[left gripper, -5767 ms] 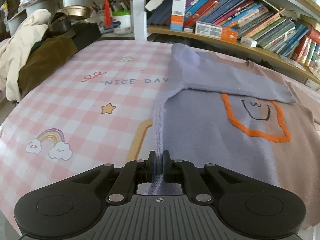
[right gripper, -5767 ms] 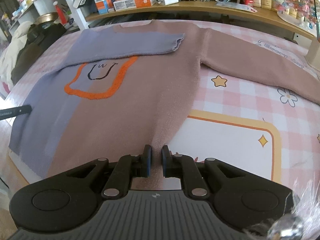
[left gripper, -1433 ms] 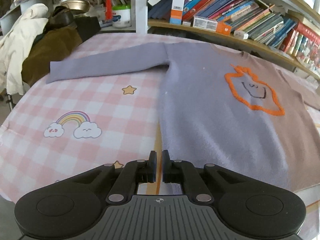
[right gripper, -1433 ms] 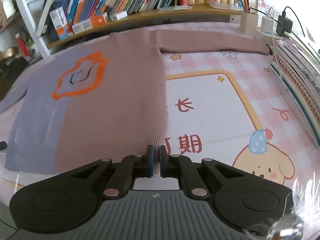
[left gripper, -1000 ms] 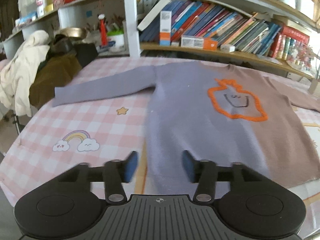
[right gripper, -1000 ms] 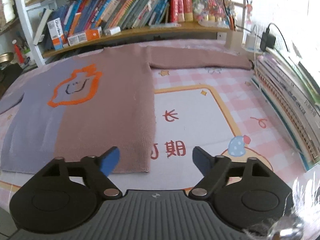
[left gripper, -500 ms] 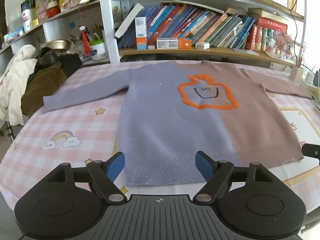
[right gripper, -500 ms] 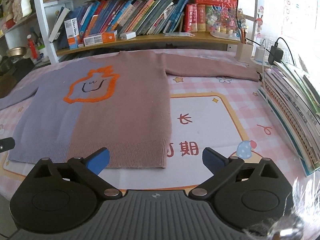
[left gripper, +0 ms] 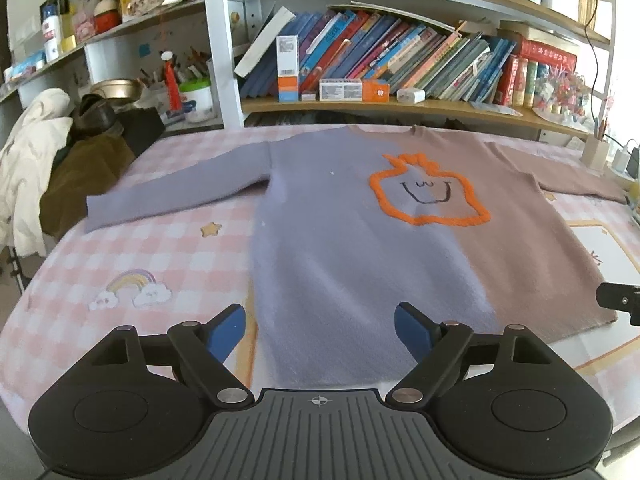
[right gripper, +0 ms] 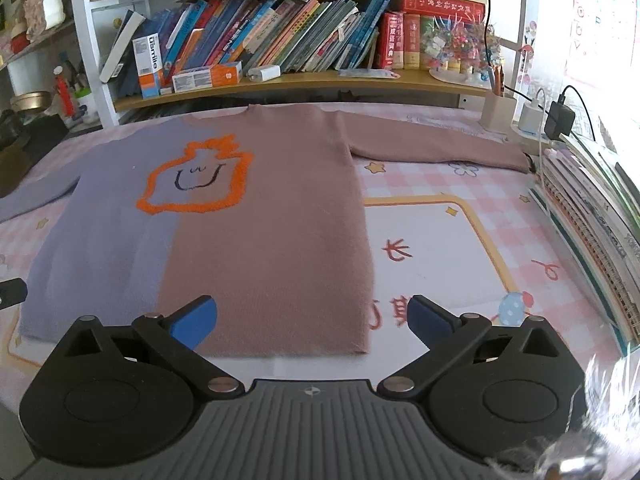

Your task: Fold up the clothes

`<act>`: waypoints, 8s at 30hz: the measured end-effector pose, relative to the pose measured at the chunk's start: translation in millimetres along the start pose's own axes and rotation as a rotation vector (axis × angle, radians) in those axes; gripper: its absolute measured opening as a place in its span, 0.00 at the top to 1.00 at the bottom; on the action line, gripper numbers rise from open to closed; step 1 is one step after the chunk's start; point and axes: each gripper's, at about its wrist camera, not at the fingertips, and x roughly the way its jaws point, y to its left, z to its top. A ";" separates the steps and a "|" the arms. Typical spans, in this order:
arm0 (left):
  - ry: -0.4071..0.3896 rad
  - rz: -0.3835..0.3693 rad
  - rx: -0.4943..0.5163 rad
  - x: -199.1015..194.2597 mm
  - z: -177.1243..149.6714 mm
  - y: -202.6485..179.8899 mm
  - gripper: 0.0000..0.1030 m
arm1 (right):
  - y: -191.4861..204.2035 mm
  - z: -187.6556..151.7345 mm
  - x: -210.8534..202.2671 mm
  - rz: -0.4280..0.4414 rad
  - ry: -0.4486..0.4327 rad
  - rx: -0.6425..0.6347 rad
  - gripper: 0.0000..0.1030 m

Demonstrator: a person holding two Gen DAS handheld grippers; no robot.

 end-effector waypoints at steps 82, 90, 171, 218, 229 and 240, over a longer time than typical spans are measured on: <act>-0.062 -0.021 -0.834 182.8 46.1 330.6 0.85 | 148.2 12.0 29.9 -0.348 0.120 -0.003 0.00; -0.075 0.017 -0.781 177.3 53.0 323.6 0.97 | 141.5 13.1 29.8 -0.335 0.110 -0.009 0.00; -0.020 -0.061 0.029 130.2 124.8 -76.6 0.36 | -83.6 44.6 69.6 0.042 0.098 0.020 0.00; 0.078 -0.022 -0.314 79.3 16.9 86.5 0.96 | -18.3 14.5 52.0 0.070 0.195 0.051 0.94; 0.102 -0.016 -0.310 71.4 2.8 127.3 0.96 | 26.8 2.0 39.5 0.096 0.205 0.031 0.94; 0.104 -0.049 -0.284 66.6 -6.6 153.2 0.96 | 59.3 -13.3 22.4 0.056 0.208 0.050 0.95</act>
